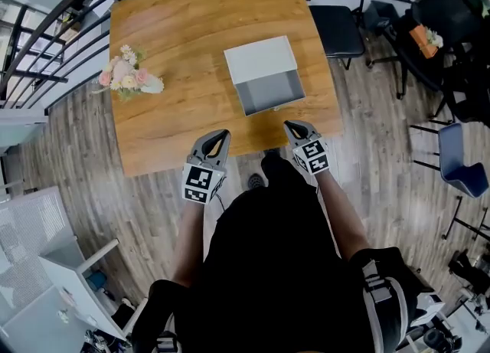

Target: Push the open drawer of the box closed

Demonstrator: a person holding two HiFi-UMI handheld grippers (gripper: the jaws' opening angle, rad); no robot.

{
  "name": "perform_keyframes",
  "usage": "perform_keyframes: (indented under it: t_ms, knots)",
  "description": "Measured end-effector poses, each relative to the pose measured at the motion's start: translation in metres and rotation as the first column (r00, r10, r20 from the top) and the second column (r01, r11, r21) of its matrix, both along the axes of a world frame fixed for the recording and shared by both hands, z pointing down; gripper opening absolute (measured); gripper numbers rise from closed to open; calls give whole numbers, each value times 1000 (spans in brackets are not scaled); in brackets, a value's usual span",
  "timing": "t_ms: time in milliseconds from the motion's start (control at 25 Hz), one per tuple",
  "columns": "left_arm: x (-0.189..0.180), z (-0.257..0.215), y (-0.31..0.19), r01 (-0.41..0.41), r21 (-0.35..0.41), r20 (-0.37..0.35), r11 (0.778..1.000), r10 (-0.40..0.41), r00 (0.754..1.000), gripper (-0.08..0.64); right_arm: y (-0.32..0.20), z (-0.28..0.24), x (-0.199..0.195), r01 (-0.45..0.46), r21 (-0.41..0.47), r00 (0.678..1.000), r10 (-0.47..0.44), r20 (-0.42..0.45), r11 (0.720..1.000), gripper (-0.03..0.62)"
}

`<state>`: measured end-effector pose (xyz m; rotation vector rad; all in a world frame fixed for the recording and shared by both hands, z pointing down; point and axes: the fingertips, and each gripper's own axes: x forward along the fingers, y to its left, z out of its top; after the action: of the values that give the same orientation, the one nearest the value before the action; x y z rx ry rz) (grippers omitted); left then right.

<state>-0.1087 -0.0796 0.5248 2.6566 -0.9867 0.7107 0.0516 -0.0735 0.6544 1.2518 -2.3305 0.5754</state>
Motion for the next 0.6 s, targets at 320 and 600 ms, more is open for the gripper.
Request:
perform_keyframes:
  t_ms: [320, 600]
  knots:
    - [6, -1, -24, 66, -10, 15, 998, -66, 998, 23, -24, 47, -2, 136, -99, 990, -140, -34, 986, 17]
    - [-3, 4, -34, 136, -32, 32, 990, -135, 990, 23, -38, 80, -3, 166, -207, 984, -174, -25, 964, 33]
